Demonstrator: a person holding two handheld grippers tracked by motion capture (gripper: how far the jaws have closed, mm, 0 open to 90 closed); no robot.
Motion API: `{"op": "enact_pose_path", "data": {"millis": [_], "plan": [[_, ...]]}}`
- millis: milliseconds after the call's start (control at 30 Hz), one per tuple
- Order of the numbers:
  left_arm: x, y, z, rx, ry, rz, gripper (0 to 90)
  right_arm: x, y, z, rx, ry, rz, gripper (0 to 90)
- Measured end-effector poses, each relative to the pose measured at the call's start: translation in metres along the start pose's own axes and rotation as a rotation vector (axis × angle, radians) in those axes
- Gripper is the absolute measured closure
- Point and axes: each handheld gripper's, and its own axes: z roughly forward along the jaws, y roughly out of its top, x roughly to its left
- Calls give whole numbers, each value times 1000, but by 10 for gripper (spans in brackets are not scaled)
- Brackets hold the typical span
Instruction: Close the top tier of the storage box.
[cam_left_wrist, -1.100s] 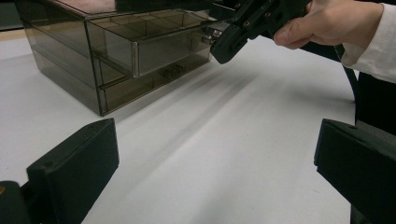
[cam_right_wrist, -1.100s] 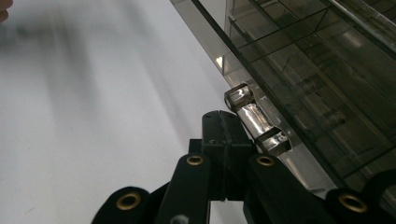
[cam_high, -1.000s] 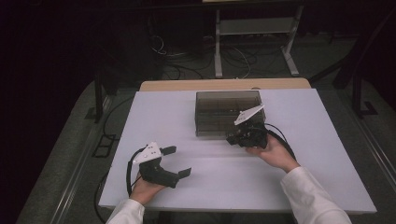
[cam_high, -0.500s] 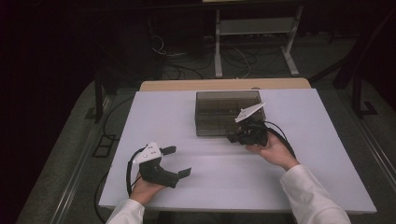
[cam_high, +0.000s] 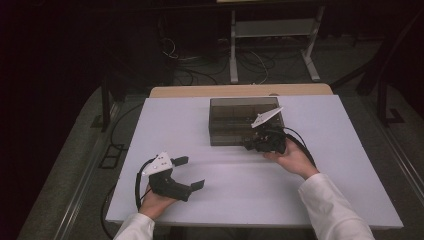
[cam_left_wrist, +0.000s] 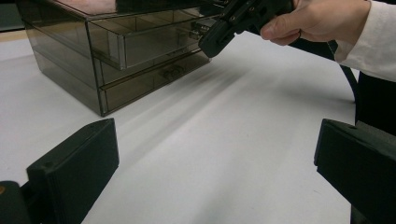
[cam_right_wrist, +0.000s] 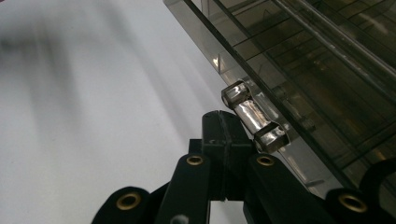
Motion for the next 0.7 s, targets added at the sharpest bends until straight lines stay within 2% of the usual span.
{"op": "enact_pose_path", "data": {"millis": [700], "plan": [[0, 0, 0, 1, -1, 2, 0, -9, 2, 3, -19, -2, 21, 889]]}}
